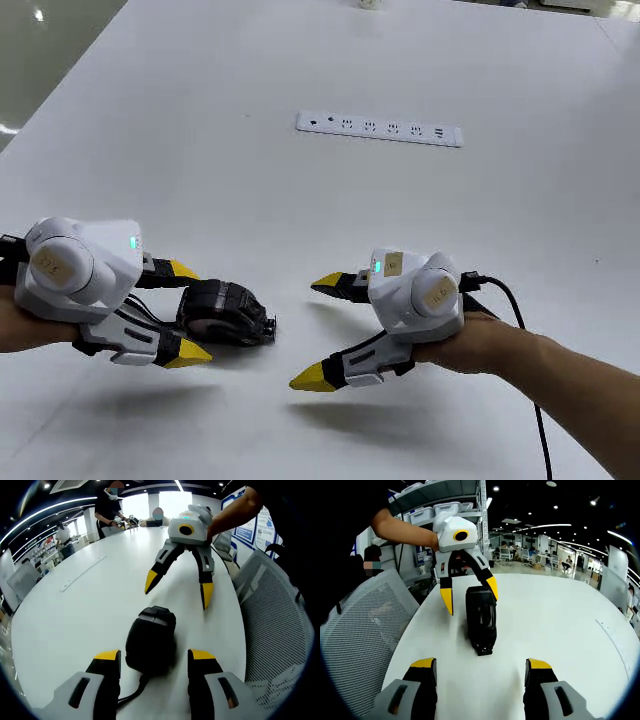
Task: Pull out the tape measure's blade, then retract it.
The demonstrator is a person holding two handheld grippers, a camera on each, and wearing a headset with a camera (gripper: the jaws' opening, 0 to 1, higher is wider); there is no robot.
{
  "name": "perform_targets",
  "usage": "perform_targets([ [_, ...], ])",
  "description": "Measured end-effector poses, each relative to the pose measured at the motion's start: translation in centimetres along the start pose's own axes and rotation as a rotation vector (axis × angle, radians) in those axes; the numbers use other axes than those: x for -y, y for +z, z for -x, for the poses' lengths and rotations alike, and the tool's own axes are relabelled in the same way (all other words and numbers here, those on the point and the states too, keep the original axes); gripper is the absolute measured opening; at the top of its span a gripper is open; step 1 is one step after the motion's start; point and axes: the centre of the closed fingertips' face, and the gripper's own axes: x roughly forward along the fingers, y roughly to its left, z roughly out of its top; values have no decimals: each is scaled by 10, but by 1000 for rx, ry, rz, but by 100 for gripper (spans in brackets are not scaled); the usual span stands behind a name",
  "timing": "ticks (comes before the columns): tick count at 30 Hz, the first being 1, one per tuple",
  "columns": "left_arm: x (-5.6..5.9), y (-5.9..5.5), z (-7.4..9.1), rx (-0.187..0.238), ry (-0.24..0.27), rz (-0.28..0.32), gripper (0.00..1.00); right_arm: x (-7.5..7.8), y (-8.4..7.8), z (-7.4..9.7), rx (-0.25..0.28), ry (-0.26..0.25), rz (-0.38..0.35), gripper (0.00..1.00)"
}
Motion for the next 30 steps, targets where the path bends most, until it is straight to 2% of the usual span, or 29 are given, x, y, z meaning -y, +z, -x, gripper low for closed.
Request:
perform_targets([
  [10, -4, -1, -2, -27, -19, -48, 35, 0, 5, -13, -15, 23, 91, 48],
  [16, -6, -3, -3, -47, -29, -68, 31, 2, 9, -20, -25, 29, 121, 39],
  [22, -7, -3, -3, -58, -42, -77, 28, 3, 6, -26, -58, 43, 165, 31],
  [28, -8, -4, -4, -62, -42, -99, 27, 6, 6, -32, -70, 37, 173, 26],
  [30, -8, -5, -5, -62, -42, -90, 27, 6, 7, -34, -70, 42, 170, 23],
])
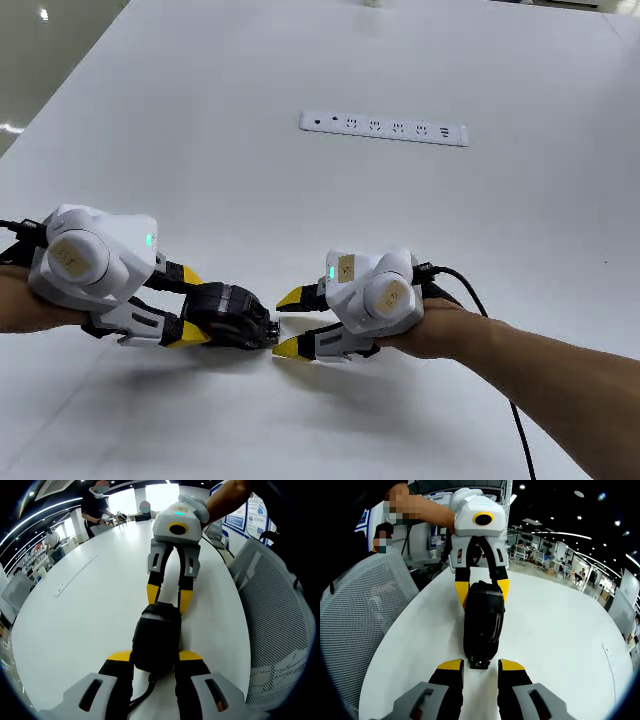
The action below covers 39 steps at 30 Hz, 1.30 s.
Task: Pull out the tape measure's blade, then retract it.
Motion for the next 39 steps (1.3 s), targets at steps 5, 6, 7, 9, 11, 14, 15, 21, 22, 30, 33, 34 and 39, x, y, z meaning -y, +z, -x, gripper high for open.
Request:
perform_targets([
  [5, 0, -1, 0, 2, -5, -10, 26, 0, 0, -3, -4, 1, 0, 18],
  [6, 0, -1, 0, 3, -5, -7, 26, 0, 0, -4, -6, 1, 0, 16],
  [7, 0, -1, 0, 4, -6, -7, 26, 0, 0, -4, -7, 1, 3, 16],
  [9, 0, -1, 0, 5, -7, -7, 25, 1, -1, -5, -10, 0, 3, 15],
  [11, 0, 0, 0, 7, -10, -6, 25, 1, -2, -5, -12, 0, 0, 15],
  [14, 0, -1, 0, 9, -13, -5, 25, 1, -2, -6, -14, 2, -1, 14],
  [15, 0, -1, 0, 10, -15, -4, 25, 1, -3, -6, -15, 2, 1, 14],
  [21, -1, -1, 0, 11, -16, 1, 25, 1, -3, -6, -20, -3, 0, 11],
  [22, -1, -1, 0, 12, -16, 2, 25, 1, -3, -6, -19, -3, -2, 11],
  [30, 0, -1, 0, 15, -19, 0, 25, 1, -4, -6, -20, -4, -16, 10],
  [33, 0, -1, 1, 14, -21, -2, 24, 0, -4, -6, -20, -2, -23, 10],
  [34, 0, -1, 1, 14, -21, -2, 24, 0, -4, -6, -21, -2, -23, 9],
  [39, 0, -1, 1, 13, -27, -1, 24, -1, -3, -5, -26, -2, -17, 9],
])
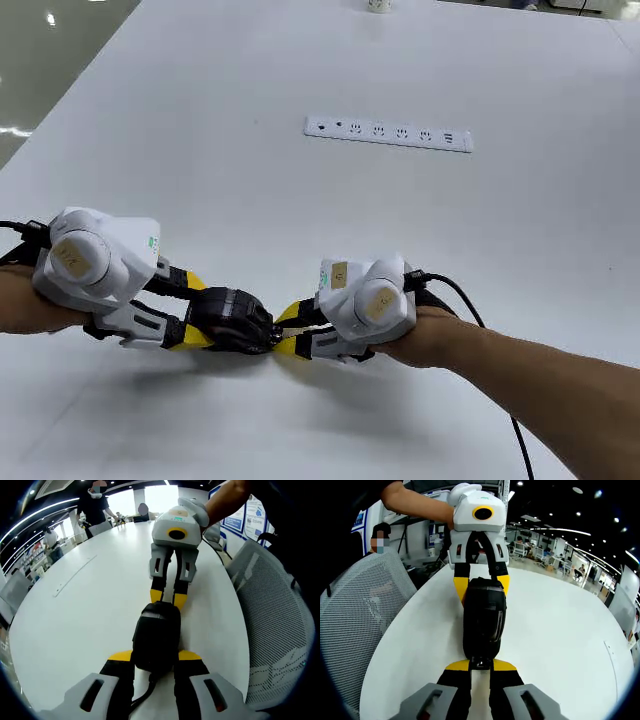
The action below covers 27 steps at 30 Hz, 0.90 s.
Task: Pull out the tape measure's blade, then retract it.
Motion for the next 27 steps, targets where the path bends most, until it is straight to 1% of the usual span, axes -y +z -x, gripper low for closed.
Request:
perform_targets([
  [10, 0, 0, 0, -3, -1, 3, 24, 0, -1, 1, -8, 1, 29, 9],
  [27, 0, 0, 1, -9, -8, 4, 24, -1, -3, 3, -11, 3, 29, 9],
])
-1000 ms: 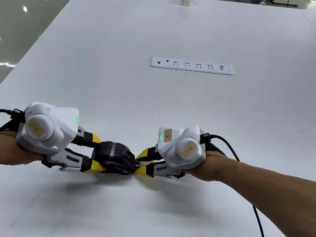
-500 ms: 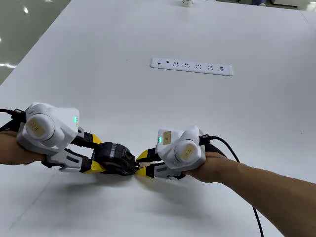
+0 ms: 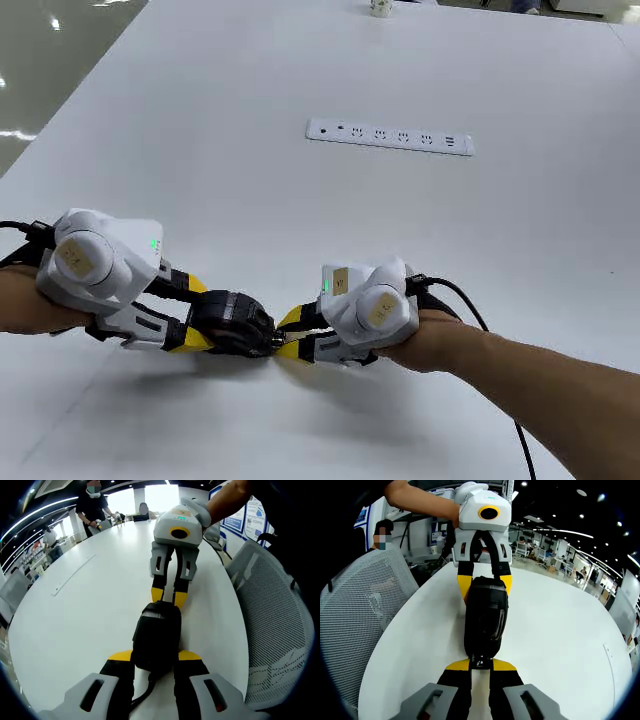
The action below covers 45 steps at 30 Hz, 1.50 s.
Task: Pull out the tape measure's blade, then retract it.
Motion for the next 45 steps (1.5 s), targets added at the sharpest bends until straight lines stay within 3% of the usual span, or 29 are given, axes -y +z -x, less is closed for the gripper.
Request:
perform_targets([
  [45, -1, 0, -1, -2, 0, 14, 24, -1, -27, 29, -41, -1, -12, 9],
])
